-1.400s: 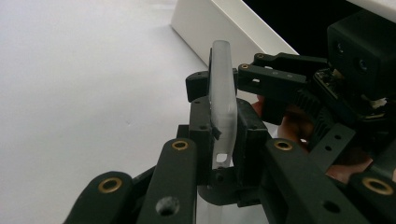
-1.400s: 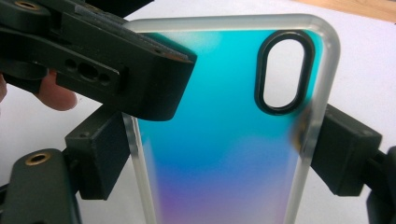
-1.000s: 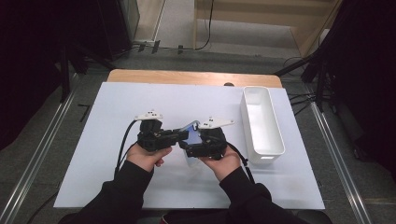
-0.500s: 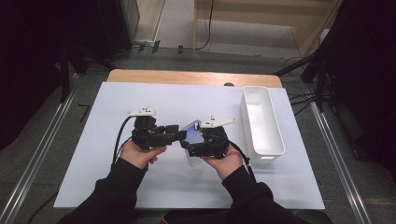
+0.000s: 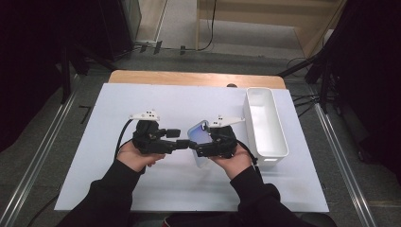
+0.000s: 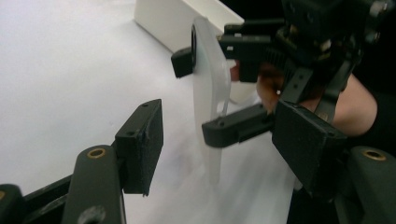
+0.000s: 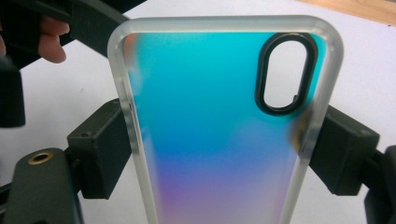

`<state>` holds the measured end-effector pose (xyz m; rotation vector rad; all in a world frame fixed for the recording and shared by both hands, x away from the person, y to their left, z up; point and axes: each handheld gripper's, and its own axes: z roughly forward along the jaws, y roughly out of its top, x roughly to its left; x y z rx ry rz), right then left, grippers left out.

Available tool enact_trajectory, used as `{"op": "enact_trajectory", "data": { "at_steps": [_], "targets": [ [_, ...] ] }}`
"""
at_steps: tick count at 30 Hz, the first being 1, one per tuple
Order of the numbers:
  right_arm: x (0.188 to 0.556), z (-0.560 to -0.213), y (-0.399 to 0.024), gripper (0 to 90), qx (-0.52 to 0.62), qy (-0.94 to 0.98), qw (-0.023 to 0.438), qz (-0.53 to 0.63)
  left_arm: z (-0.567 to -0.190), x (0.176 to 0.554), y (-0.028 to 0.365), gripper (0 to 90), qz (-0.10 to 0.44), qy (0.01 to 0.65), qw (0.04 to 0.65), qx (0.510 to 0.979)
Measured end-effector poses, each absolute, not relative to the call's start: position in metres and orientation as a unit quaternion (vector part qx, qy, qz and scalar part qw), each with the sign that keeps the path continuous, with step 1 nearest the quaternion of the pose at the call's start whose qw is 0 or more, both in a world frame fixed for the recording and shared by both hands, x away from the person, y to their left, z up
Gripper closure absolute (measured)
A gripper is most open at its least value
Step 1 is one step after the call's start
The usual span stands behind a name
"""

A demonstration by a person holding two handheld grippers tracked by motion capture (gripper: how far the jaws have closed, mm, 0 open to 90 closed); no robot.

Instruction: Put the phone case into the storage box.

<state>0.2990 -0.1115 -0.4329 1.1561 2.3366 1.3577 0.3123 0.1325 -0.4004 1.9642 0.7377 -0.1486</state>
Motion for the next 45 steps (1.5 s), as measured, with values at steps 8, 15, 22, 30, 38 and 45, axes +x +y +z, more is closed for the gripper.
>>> {"op": "enact_trajectory", "data": {
  "at_steps": [8, 15, 22, 30, 38, 45],
  "targets": [
    [0.301, -0.43, -0.12, 15.1, 0.39, 0.786, 0.1, 0.469, -0.403, 0.311, 0.136, 33.5, -0.047, 0.285, 0.481, 0.828],
    [0.299, -0.426, -0.124, 15.1, 0.384, 0.786, 0.096, 0.475, -0.413, 0.312, 0.139, 29.5, -0.044, 0.281, 0.46, 0.841],
    [0.299, -0.425, -0.127, 15.1, 0.382, 0.788, 0.088, 0.475, -0.426, 0.309, 0.141, 29.1, -0.036, 0.277, 0.45, 0.849],
    [0.299, -0.422, -0.133, 15.1, 0.384, 0.786, 0.09, 0.477, -0.438, 0.301, 0.147, 29.1, -0.02, 0.277, 0.446, 0.851],
    [0.298, -0.421, -0.135, 15.1, 0.382, 0.786, 0.091, 0.477, -0.449, 0.296, 0.151, 29.1, -0.014, 0.269, 0.435, 0.859],
    [0.299, -0.418, -0.139, 15.1, 0.385, 0.785, 0.09, 0.476, -0.456, 0.292, 0.159, 29.1, -0.015, 0.273, 0.433, 0.859]
  ]
}}
